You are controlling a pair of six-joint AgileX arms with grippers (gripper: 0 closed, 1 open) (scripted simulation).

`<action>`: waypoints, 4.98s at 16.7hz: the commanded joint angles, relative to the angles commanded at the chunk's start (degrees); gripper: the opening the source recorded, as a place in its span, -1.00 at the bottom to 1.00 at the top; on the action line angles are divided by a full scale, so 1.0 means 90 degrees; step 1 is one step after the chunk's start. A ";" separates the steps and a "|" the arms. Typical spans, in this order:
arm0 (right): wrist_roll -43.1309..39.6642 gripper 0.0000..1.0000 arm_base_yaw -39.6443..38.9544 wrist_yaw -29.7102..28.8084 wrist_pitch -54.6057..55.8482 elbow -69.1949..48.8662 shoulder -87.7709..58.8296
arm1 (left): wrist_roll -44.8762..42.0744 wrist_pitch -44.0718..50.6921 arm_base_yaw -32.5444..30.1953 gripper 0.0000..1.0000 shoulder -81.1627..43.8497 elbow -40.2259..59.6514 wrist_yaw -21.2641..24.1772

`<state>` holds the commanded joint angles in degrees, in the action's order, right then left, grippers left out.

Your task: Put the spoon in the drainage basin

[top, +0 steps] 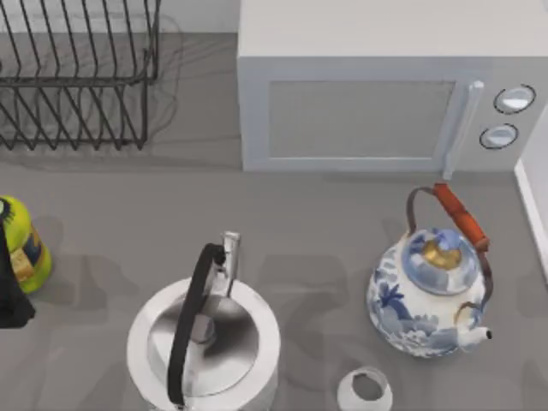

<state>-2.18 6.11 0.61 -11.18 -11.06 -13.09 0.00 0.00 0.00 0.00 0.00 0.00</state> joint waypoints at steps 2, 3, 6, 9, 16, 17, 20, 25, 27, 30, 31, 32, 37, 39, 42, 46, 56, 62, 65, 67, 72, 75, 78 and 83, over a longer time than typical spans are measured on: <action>-0.0129 1.00 0.0393 0.0039 -0.0764 -0.0665 -0.1018 | 0.0000 0.0000 0.0000 1.00 0.0000 0.0000 0.0000; -0.0196 1.00 0.0608 0.0057 -0.1183 -0.1011 -0.1624 | 0.0000 0.0000 0.0000 1.00 0.0000 0.0000 0.0000; -0.0398 1.00 0.1286 0.0089 -0.2484 -0.2050 -0.3615 | 0.0000 0.0000 0.0000 1.00 0.0000 0.0000 0.0000; -0.0589 1.00 0.1929 0.0096 -0.3669 -0.3027 -0.5442 | 0.0000 0.0000 0.0000 1.00 0.0000 0.0000 0.0000; -0.0858 1.00 0.2844 0.0094 -0.5215 -0.4533 -0.7555 | 0.0000 0.0000 0.0000 1.00 0.0000 0.0000 0.0000; -0.0866 1.00 0.2871 0.0095 -0.5258 -0.4583 -0.7602 | 0.0000 0.0000 0.0000 1.00 0.0000 0.0000 0.0000; -0.0866 1.00 0.2872 0.0095 -0.5258 -0.4583 -0.7603 | 0.0000 0.0000 0.0000 1.00 0.0000 0.0000 0.0000; -0.0832 1.00 0.2839 0.0094 -0.4794 -0.4314 -0.7819 | 0.0000 0.0000 0.0000 1.00 0.0000 0.0000 0.0000; -0.0813 1.00 0.2827 0.0094 -0.4204 -0.4031 -0.8102 | 0.0000 0.0000 0.0000 1.00 0.0000 0.0000 0.0000; -0.0782 1.00 0.2802 0.0093 -0.3168 -0.3531 -0.8600 | 0.0000 0.0000 0.0000 1.00 0.0000 0.0000 0.0000; -0.0772 1.00 0.2795 0.0092 -0.2862 -0.3380 -0.8749 | 0.0000 0.0000 0.0000 1.00 0.0000 0.0000 0.0000; -0.0763 1.00 0.2789 0.0092 -0.2621 -0.3254 -0.8875 | 0.0000 0.0000 0.0000 1.00 0.0000 0.0000 0.0000; -0.0752 1.00 0.2780 0.0091 -0.2305 -0.3083 -0.9053 | 0.0000 0.0000 0.0000 1.00 0.0000 0.0000 0.0000; -0.0752 0.85 0.2780 0.0091 -0.2305 -0.3083 -0.9053 | 0.0000 0.0000 0.0000 1.00 0.0000 0.0000 0.0000; -0.0752 0.40 0.2780 0.0091 -0.2305 -0.3083 -0.9053 | 0.0000 0.0000 0.0000 1.00 0.0000 0.0000 0.0000; -0.0752 -0.21 0.2780 0.0091 -0.2305 -0.3083 -0.9053 | 0.0000 0.0000 0.0000 1.00 0.0000 0.0000 0.0000; -0.0752 -1.00 0.2780 0.0091 -0.2305 -0.3083 -0.9053 | 0.0000 0.0000 0.0000 1.00 0.0000 0.0000 0.0000; -0.0749 -1.00 0.2812 0.0004 -0.2806 -0.3360 -0.8607 | 0.0000 0.0000 0.0000 1.00 0.0000 0.0000 0.0000; -0.0778 -1.00 0.2821 0.0007 -0.3457 -0.3807 -0.8385 | 0.0000 0.0000 0.0000 1.00 0.0000 0.0000 0.0000; -0.0789 -1.00 0.2825 0.0009 -0.4213 -0.4200 -0.8143 | 0.0000 0.0000 0.0000 1.00 0.0000 0.0000 0.0000; -0.0788 -1.00 0.2835 0.0006 -0.5502 -0.4985 -0.7584 | 0.0000 0.0000 0.0000 1.00 0.0000 0.0000 0.0000; -0.0787 -1.00 0.2832 0.0006 -0.5565 -0.5032 -0.7537 | 0.0000 0.0000 0.0000 1.00 0.0000 0.0000 0.0000; -0.0777 -1.00 0.2824 0.0010 -0.5550 -0.5016 -0.7563 | 0.0000 0.0000 0.0000 1.00 0.0000 0.0000 0.0000; -0.0531 -1.00 0.2628 -0.0017 -0.5971 -0.6018 -0.8426 | 0.0000 0.0000 0.0000 1.00 0.0000 0.0000 0.0000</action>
<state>-6.96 29.76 0.46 -64.92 -65.22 -88.92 0.00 0.00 0.00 0.00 0.00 0.00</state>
